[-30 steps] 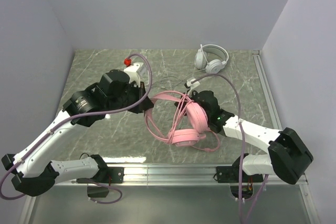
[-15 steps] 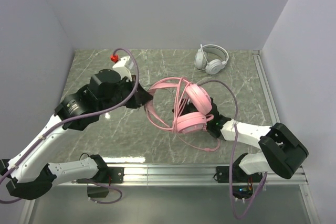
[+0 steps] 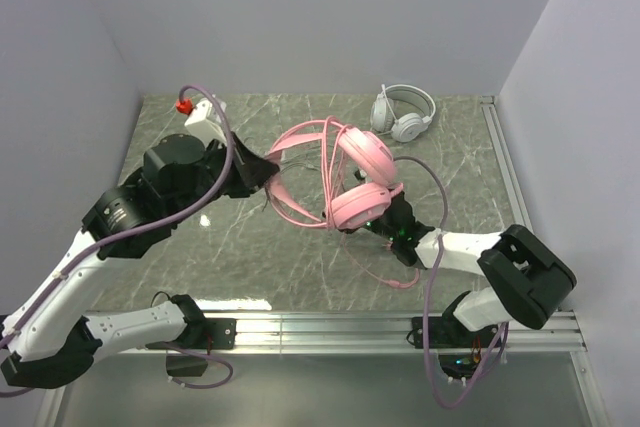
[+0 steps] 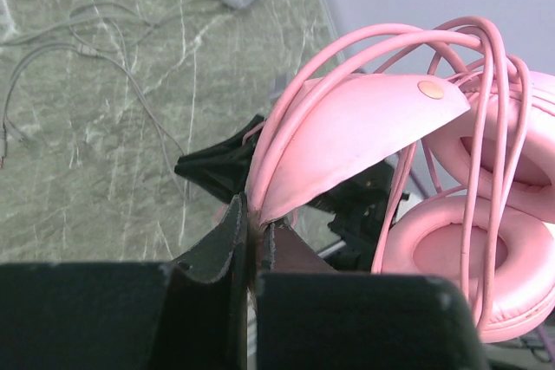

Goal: Wrap the headphones
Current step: Wrap the headphone cable with the right arm

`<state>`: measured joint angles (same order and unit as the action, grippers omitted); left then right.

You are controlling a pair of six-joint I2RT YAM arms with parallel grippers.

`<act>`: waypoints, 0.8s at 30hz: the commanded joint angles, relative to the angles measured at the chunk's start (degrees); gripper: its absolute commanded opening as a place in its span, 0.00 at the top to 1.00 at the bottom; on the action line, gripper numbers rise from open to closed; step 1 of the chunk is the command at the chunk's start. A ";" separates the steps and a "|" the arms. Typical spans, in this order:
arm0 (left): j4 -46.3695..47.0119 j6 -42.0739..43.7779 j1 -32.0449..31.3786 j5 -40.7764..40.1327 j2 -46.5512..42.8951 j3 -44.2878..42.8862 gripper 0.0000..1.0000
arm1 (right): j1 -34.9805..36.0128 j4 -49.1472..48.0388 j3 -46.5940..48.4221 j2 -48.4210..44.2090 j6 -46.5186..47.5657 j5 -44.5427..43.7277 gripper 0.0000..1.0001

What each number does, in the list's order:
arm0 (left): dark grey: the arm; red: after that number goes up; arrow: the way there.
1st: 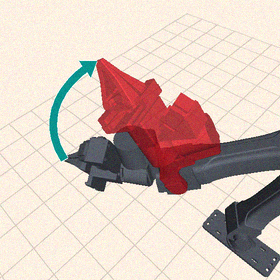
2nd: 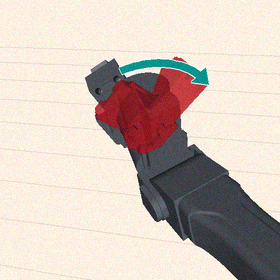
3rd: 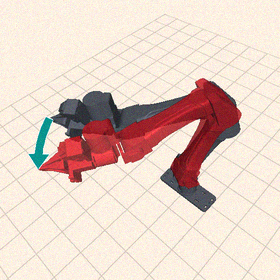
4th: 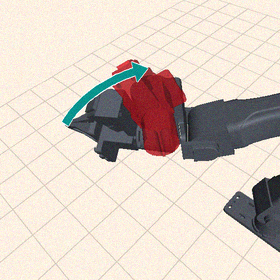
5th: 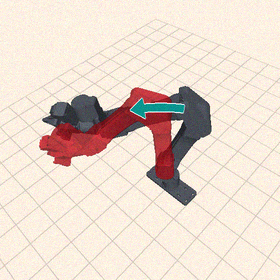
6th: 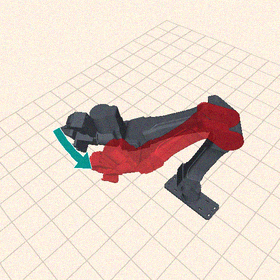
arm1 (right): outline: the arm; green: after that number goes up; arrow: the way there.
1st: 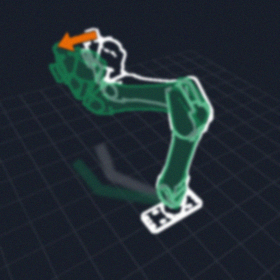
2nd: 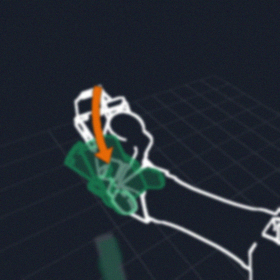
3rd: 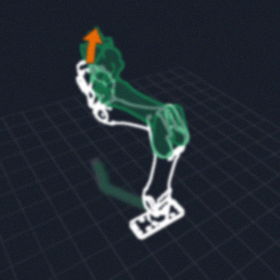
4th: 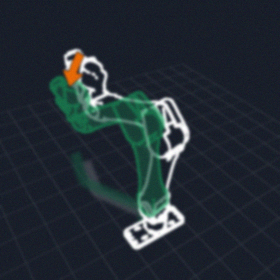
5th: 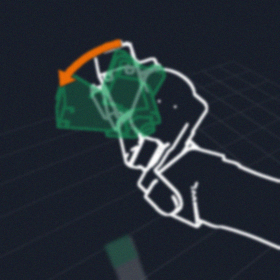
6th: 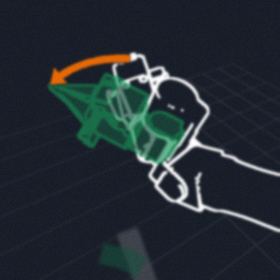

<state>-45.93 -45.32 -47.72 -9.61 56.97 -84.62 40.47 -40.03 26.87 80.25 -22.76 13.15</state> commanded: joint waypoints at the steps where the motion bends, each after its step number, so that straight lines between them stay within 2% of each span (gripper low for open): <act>1: 9.81 -4.25 -0.18 -3.57 -3.00 -2.48 1.00 | 0.40 -5.49 -1.20 1.31 -1.05 1.27 0.73; 12: 8.67 -2.41 -0.09 -12.19 -2.13 -3.89 1.00 | 3.03 -5.76 -5.51 -1.14 -1.58 -2.33 0.74; 24: 9.20 -0.47 3.51 -10.96 1.04 -7.05 1.00 | 10.41 -3.30 -9.38 -4.84 -1.76 -9.89 0.76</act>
<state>-45.15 -44.29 -45.69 -20.69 58.87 -86.48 49.17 -42.61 18.20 77.36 -24.58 6.94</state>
